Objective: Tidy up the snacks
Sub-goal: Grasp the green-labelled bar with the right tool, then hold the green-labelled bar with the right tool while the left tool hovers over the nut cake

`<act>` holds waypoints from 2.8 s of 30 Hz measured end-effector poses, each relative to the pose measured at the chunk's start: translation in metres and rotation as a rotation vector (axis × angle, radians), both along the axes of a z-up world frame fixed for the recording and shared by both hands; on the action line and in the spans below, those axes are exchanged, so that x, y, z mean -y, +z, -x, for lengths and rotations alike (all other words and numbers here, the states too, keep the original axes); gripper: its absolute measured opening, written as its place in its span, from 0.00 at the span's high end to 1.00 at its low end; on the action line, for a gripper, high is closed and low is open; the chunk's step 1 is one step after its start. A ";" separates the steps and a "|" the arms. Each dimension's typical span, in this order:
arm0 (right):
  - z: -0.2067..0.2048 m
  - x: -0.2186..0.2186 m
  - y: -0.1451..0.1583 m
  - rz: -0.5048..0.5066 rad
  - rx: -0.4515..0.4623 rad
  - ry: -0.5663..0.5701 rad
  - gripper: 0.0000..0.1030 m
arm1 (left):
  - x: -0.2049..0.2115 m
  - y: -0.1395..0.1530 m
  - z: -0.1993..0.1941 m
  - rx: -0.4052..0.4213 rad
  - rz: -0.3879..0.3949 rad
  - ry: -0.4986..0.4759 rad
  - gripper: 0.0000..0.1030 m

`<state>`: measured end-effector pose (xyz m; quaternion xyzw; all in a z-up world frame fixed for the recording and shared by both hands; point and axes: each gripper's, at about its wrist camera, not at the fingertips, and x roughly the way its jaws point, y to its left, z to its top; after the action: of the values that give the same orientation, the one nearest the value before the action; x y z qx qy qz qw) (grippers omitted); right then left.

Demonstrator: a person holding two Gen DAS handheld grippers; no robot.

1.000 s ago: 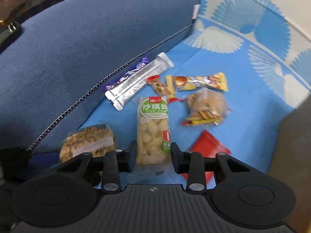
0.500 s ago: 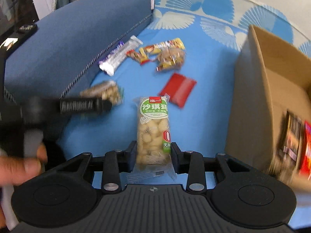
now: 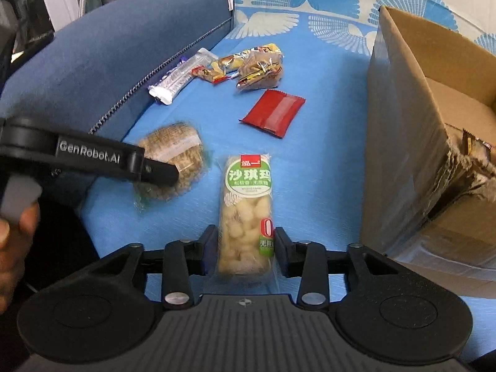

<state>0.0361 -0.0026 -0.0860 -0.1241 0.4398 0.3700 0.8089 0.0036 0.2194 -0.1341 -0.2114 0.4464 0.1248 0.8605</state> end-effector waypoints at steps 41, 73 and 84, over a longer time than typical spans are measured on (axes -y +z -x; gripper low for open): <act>-0.001 -0.002 -0.003 0.004 0.046 0.020 0.50 | 0.008 -0.006 -0.011 0.015 -0.039 0.069 0.06; 0.001 -0.003 -0.007 0.022 0.093 0.017 0.63 | 0.027 -0.009 -0.021 0.071 -0.168 0.062 0.13; -0.002 -0.002 -0.010 0.028 0.067 -0.001 0.62 | 0.026 -0.009 -0.022 0.071 -0.156 0.063 0.12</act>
<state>0.0379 -0.0007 -0.0959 -0.1473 0.4178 0.3590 0.8215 0.0253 0.1938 -0.1430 -0.1618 0.3978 0.1788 0.8852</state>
